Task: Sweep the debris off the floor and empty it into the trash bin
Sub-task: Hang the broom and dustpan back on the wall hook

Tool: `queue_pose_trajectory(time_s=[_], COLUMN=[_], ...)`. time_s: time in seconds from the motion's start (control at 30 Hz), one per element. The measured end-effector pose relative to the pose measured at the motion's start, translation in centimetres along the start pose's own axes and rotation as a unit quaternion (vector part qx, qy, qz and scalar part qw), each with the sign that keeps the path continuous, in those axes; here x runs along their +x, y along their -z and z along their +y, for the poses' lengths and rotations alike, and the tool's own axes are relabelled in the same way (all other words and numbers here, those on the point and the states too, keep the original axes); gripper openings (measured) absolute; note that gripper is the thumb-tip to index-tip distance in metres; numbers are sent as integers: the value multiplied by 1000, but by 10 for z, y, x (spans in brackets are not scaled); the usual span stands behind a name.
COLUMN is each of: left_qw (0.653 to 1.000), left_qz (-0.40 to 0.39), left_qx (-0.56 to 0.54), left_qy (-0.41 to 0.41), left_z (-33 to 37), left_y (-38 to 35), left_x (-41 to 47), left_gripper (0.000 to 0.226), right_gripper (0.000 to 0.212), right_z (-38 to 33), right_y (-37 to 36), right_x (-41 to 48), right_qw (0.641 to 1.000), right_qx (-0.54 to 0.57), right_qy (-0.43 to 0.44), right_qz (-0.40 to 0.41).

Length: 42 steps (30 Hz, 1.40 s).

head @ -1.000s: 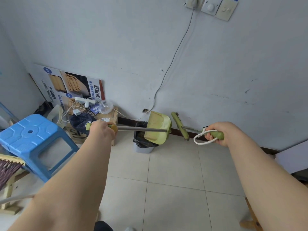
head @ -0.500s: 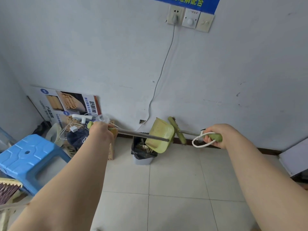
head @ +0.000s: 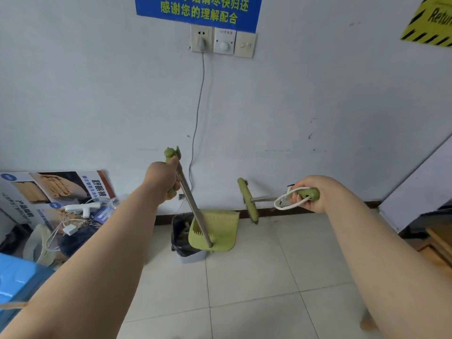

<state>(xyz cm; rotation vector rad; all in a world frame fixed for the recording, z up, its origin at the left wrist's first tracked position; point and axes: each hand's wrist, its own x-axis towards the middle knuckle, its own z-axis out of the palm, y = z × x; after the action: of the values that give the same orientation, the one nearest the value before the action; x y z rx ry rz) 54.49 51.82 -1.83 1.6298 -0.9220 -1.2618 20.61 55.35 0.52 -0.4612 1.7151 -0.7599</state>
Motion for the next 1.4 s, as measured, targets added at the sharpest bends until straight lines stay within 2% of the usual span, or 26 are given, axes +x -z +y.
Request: queue_pose_trajectory(time_s=[0.13,0.3,0.4,0.57,0.73,0.83,0.9,1.07,1.13,1.27,1.4], left_qw=[976,926,863,760,654,614,603,598,607,626,645], left_qz=[-93,-180,-203,-234,-236,-220,-218,-213,-208,-182,-115], left_qx=[174,288,386,490,565,585,590,579,568,554,566], left_qy=[-90,-166,-256,-356,-445,-481,-491,-512,-515,-518,-500], left_z=[16,36,50,77,104,117,124,136,139,148,161], left_y=[-32,-71,-98,-153,-210,-242,-262,-304,-321,-361,-406], left_x=[19,66,101,153,192,203,208,220,223,223,219], left_gripper=[34,28,20,26,32,33,34,34,45,80,87], right_gripper=[16,15,15,11,18,17,16,32,32,28,27], right_z=[-17,-46,-71,-128,-178,-201,-215,-244,-254,-278,-302], right_y=[15,24,24,24,31,37,42,55,62,79,100], right_x=[12,32,42,58,71,78,81,93,100,114,128], right_qw=[998,991,985,972,977,975,971,950,944,939,933], right_qx=[60,128,172,219,208,215,229,295,311,316,325], right_qy=[-22,-30,-20,-27,31,58,64,93,104,118,123], right_qz=[-3,3,-3,-78,-46,-16,-20,-38,-45,-69,-97])
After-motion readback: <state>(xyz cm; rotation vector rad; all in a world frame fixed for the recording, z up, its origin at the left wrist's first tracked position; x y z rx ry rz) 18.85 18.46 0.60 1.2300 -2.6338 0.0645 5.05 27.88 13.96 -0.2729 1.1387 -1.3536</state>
